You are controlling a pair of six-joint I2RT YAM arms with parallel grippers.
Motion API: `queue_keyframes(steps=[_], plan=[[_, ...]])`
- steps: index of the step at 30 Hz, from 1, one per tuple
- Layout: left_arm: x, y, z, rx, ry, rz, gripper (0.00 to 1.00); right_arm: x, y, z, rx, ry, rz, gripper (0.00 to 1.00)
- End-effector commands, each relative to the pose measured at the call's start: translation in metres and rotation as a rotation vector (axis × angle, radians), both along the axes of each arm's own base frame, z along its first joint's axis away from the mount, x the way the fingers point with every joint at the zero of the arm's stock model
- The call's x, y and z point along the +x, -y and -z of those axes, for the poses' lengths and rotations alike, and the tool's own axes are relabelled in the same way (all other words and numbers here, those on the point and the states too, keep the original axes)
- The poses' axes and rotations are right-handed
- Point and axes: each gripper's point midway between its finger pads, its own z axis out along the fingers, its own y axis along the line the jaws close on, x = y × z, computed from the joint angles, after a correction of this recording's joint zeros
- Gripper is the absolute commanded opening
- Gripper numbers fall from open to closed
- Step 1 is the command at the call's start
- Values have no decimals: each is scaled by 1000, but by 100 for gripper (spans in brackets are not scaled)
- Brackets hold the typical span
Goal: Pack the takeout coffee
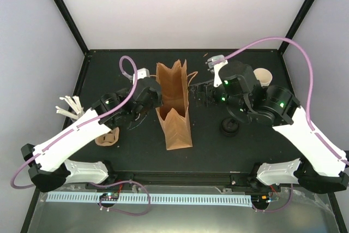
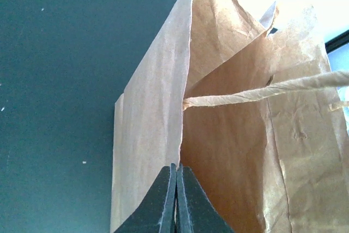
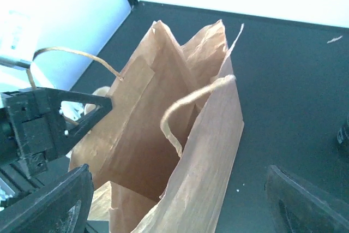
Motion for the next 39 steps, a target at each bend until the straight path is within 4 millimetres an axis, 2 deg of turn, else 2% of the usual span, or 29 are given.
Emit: queue_keyframes(steps=[1, 6, 8, 14, 19, 26, 27, 32, 38, 39], plan=[[20, 9, -20, -54, 56, 39, 2, 4, 19, -22, 16, 50, 36, 89], [40, 14, -22, -67, 56, 39, 2, 13, 38, -21, -15, 59, 111, 90], [50, 21, -18, -66, 47, 51, 2, 16, 48, -16, -28, 52, 142, 90], [75, 23, -28, -53, 77, 48, 2, 22, 78, 3, -39, 29, 237, 91], [94, 22, -36, -44, 90, 38, 2, 25, 92, 29, -38, -15, 282, 91], [113, 21, -48, -48, 121, 27, 5, 28, 99, 75, -77, -85, 316, 91], [115, 20, -49, -47, 122, 22, 8, 29, 100, 78, -81, -89, 318, 91], [118, 10, -50, -34, 112, -1, 42, 28, 101, 86, -93, -94, 318, 91], [103, -10, -68, -13, 144, -19, 62, 29, 98, 91, -106, -100, 301, 91], [99, -15, -72, -8, 151, -17, 70, 29, 97, 92, -104, -101, 295, 91]])
